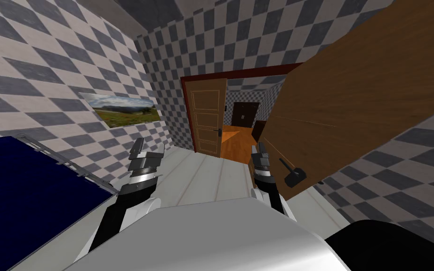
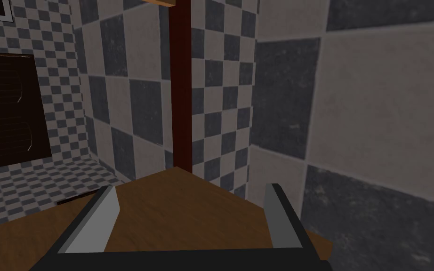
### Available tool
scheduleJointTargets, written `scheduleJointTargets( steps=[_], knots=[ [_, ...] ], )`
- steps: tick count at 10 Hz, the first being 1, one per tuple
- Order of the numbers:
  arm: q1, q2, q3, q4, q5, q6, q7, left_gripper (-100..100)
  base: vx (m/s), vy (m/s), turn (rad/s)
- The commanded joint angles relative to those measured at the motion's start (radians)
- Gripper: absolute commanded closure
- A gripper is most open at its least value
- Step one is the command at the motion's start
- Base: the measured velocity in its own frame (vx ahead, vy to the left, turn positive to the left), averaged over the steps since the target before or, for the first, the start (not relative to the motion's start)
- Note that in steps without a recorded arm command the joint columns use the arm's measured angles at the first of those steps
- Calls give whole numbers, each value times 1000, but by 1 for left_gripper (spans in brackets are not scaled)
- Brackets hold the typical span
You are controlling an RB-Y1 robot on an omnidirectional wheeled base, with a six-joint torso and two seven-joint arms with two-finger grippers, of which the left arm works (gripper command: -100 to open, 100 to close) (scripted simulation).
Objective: Pull the door open
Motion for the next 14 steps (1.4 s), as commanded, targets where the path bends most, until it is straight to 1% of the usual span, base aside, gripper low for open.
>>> scheduleJointTargets(
  steps=[1,4,5,6,7,8,14],
  knots=[
    [-15,12,0,37,2,-1,6,-100,79,-26,-102],
    [-43,34,0,105,5,-2,17,-100,133,-42,-96],
    [-49,39,0,118,6,-3,19,-100,133,-46,-72],
    [-62,48,1,149,8,-3,24,-100,126,-40,-100],
    [-69,54,1,166,9,-4,27,-100,106,-42,-81],
    [-83,64,1,201,10,-5,32,-100,118,-40,-106],
    [-132,100,1,319,16,-7,51,-100,106,-32,-76]
  ],
)
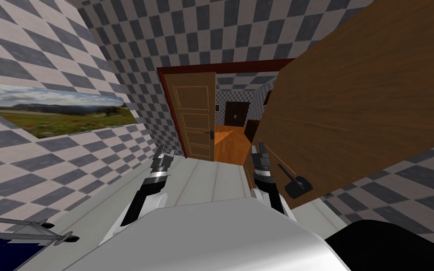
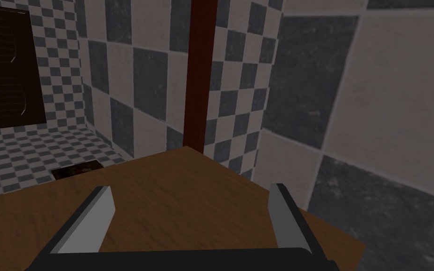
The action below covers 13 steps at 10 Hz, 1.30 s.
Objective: Pull the door open
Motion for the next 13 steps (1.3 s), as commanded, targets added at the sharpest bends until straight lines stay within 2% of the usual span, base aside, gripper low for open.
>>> scheduleJointTargets(
  steps=[1,13],
  knots=[
    [-11,10,-1,35,2,-3,6,-100,93,-18,-96],
    [-126,94,0,313,16,-9,50,-100,105,-28,-88]
  ],
)
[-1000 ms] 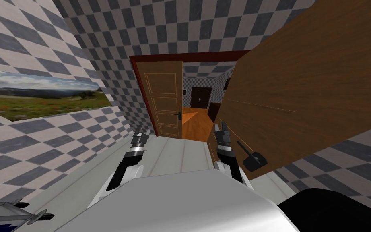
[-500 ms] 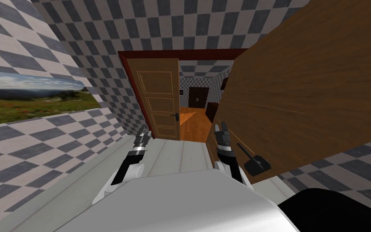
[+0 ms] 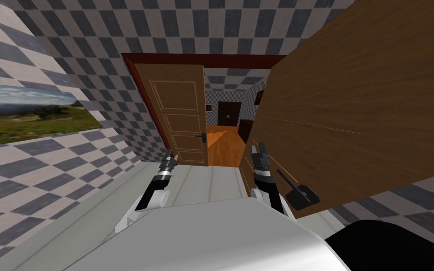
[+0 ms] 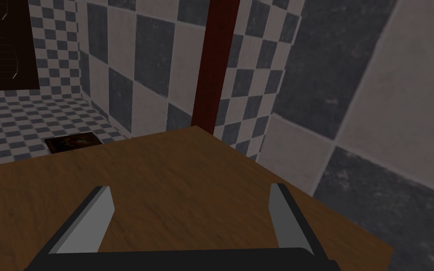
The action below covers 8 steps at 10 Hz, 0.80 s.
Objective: Pull the door open
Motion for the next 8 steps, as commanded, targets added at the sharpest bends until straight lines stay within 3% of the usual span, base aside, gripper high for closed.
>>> scheduleJointTargets(
  steps=[1,8],
  knots=[
    [-11,14,1,39,3,-5,9,-100,115,-18,-99],
    [-80,63,1,205,11,-9,35,-100,106,-23,-91]
  ],
)
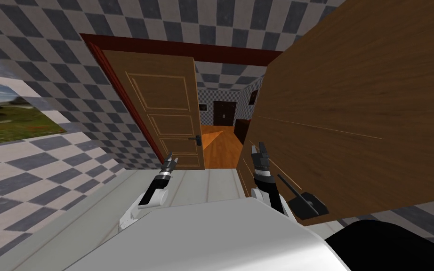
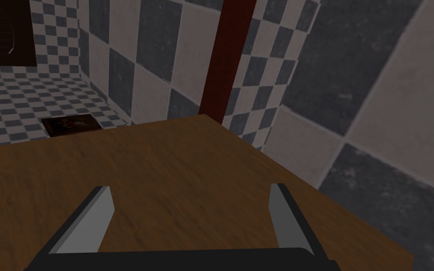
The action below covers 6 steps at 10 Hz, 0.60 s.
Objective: Pull the door open
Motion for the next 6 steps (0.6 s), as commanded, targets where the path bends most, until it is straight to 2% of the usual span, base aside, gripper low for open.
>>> scheduleJointTargets(
  steps=[1,6],
  knots=[
    [-12,8,-1,32,1,2,4,-100,118,-15,-85],
    [-58,41,0,143,7,-1,22,-100,110,-4,-87]
  ],
)
